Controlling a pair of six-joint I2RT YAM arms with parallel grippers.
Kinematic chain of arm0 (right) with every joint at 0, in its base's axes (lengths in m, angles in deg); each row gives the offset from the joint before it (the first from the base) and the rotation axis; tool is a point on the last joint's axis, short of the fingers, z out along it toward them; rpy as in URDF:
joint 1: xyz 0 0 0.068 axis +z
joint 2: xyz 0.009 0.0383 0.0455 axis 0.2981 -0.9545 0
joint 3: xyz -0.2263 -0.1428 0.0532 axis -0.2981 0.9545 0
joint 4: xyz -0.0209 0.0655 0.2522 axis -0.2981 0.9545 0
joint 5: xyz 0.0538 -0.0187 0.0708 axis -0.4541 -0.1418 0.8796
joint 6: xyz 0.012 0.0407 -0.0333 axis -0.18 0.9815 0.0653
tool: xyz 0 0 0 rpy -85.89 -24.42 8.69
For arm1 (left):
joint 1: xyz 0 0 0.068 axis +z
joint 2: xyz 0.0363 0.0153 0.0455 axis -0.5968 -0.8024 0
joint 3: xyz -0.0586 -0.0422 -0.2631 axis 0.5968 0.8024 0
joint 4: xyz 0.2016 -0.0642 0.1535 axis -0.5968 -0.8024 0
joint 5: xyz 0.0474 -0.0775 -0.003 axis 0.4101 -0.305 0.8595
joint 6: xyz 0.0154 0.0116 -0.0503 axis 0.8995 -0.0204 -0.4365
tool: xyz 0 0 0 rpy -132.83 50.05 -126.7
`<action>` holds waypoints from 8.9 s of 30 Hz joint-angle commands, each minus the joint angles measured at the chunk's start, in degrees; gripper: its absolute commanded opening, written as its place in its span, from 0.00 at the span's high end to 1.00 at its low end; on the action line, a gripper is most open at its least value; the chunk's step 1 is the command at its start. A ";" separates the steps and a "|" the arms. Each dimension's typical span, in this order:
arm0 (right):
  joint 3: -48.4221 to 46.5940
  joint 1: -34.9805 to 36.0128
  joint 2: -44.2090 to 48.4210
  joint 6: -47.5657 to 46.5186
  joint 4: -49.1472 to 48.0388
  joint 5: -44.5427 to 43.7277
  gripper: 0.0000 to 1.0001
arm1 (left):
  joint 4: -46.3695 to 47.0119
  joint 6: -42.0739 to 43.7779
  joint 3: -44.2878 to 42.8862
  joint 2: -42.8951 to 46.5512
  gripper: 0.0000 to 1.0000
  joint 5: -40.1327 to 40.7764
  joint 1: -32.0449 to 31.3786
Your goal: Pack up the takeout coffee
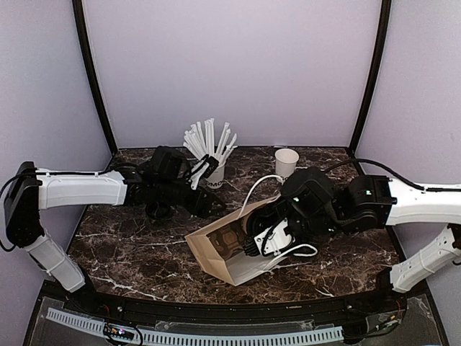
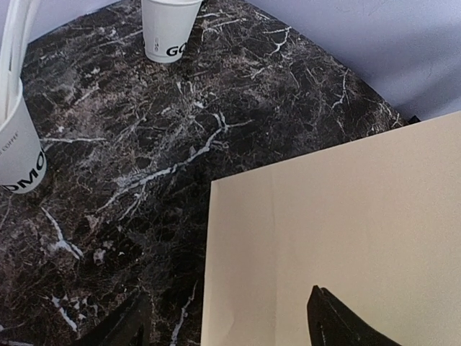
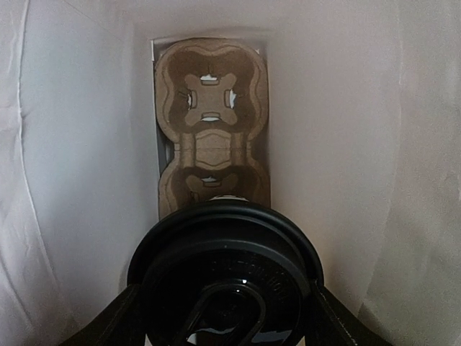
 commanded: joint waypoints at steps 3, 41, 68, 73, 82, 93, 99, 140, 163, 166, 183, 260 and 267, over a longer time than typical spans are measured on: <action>2.41 0.81 -0.58 -2.03 -7.08 -2.80 0.60 | 3.40 -0.68 -1.76 -4.73 0.23 -8.57 2.51; -6.33 -5.14 -12.59 0.86 -6.29 8.04 0.62 | 0.59 -0.81 -3.99 -9.01 0.26 -15.85 7.50; -12.67 -9.08 -19.28 1.13 -4.34 11.56 0.63 | 1.85 -2.60 -7.11 -21.26 0.27 -22.36 7.97; -12.71 -10.22 -20.71 1.02 -4.86 12.55 0.64 | 1.83 -3.02 -7.45 -22.66 0.28 -22.90 7.97; -19.60 -14.24 -27.69 3.47 1.42 19.70 0.64 | 0.99 -2.91 -7.08 -20.61 0.28 -19.12 9.87; -31.19 -17.91 -34.90 3.80 16.12 31.43 0.63 | -3.17 -1.46 -4.51 -7.44 0.27 -9.82 14.71; -32.52 -17.75 -36.17 4.35 21.13 34.75 0.63 | -6.05 0.67 -3.99 -1.79 0.26 -9.16 16.13; -25.33 -13.11 -39.57 13.87 12.77 21.25 0.59 | -15.12 3.15 -7.15 13.36 0.24 -7.14 16.26; -43.25 -13.03 -35.45 20.12 22.94 26.04 0.01 | -24.04 4.15 -11.90 17.89 0.23 -18.45 15.23; -43.60 -13.03 -35.40 20.51 23.34 25.81 0.01 | -24.63 3.72 -13.37 18.65 0.22 -19.45 15.02; -48.05 -13.12 -32.91 18.64 22.94 20.77 0.01 | -31.27 8.26 -23.83 10.52 0.29 -12.90 7.18; -44.91 -45.79 -22.94 22.22 10.92 16.03 0.01 | -39.36 27.74 -36.40 0.42 1.00 22.40 -11.25; -43.32 -45.77 -23.36 22.31 10.47 16.01 0.01 | -35.57 26.02 -29.10 5.36 0.99 23.49 -17.92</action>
